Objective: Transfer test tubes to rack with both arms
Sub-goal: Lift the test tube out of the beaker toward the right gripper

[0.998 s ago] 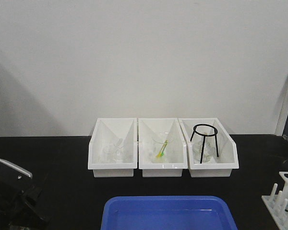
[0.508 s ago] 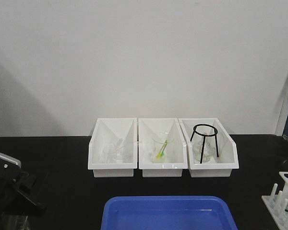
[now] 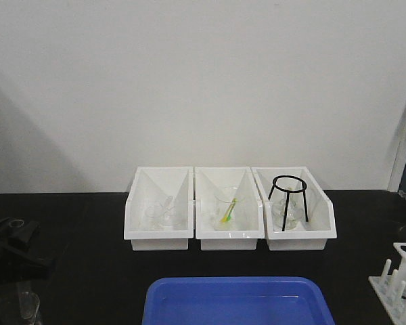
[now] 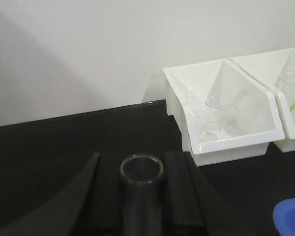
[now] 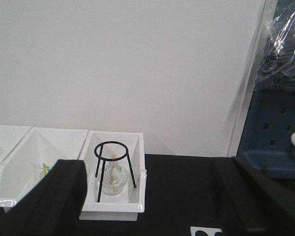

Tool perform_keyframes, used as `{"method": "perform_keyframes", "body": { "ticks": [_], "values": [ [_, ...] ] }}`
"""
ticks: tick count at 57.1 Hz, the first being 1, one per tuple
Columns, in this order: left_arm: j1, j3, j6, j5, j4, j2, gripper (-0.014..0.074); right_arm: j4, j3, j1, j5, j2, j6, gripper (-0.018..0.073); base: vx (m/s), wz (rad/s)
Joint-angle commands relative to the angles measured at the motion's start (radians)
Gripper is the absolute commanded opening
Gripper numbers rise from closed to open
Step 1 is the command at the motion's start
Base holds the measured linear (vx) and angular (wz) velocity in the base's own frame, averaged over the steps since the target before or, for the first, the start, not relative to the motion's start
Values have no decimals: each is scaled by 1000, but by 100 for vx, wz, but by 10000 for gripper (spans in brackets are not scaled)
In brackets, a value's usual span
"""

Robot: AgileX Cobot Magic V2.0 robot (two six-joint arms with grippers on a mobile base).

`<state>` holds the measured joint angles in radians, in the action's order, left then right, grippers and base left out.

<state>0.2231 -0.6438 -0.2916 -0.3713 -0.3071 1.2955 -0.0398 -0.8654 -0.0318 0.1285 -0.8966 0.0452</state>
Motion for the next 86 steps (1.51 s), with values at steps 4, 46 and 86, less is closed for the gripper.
{"method": "perform_keyframes", "body": {
  "ticks": [4, 46, 86],
  "values": [
    [6, -31, 14, -74, 4, -51, -20, -2, -35, -3, -64, -20, 4, 565, 0, 0],
    [128, -298, 15, 183, 8, -124, -20, 13, -35, 188, -37, -102, 32, 565, 0, 0],
    [427, -346, 105, 111, 8, -35, -20, 16, -35, 718, -352, -413, 21, 565, 0, 0]
  ]
}}
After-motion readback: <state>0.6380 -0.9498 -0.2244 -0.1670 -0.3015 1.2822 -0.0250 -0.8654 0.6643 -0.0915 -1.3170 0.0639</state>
